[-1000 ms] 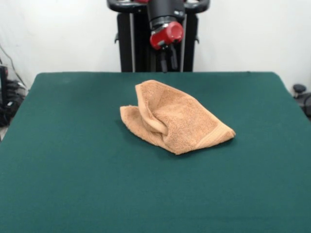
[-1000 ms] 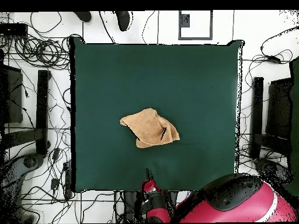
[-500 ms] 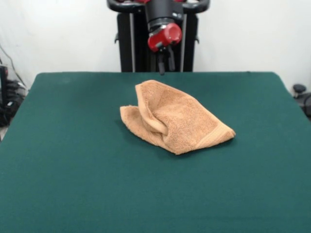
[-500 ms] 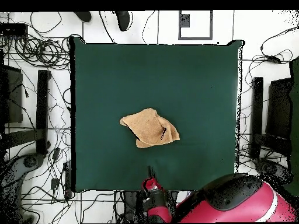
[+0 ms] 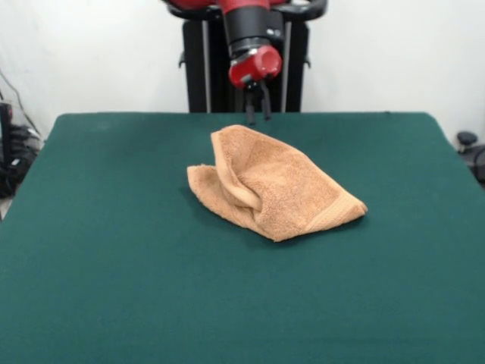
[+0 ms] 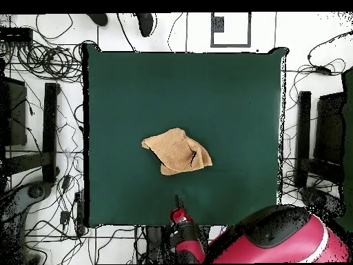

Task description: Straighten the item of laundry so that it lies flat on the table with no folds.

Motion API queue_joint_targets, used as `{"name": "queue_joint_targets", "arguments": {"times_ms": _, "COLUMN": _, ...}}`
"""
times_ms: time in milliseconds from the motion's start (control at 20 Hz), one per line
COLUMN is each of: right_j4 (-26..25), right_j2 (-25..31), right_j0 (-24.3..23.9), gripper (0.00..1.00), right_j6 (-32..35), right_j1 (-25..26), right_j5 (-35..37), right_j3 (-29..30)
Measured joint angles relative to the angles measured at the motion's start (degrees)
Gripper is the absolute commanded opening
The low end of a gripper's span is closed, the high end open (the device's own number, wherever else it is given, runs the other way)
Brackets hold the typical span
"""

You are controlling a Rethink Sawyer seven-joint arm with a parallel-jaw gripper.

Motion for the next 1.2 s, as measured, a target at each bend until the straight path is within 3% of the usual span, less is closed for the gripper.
{"name": "queue_joint_targets", "arguments": {"times_ms": 650, "right_j4": -6.14, "right_j2": 1.55, "right_j0": -0.84, "gripper": 1.00, "right_j6": 0.00, "right_j1": -2.58, "right_j5": 10.26, "right_j3": -6.23}}
{"name": "queue_joint_targets", "arguments": {"times_ms": 1200, "right_j4": -6.87, "right_j2": 3.68, "right_j0": -4.45, "gripper": 1.00, "right_j6": 0.00, "right_j1": -7.02, "right_j5": 16.49, "right_j3": -6.59}}
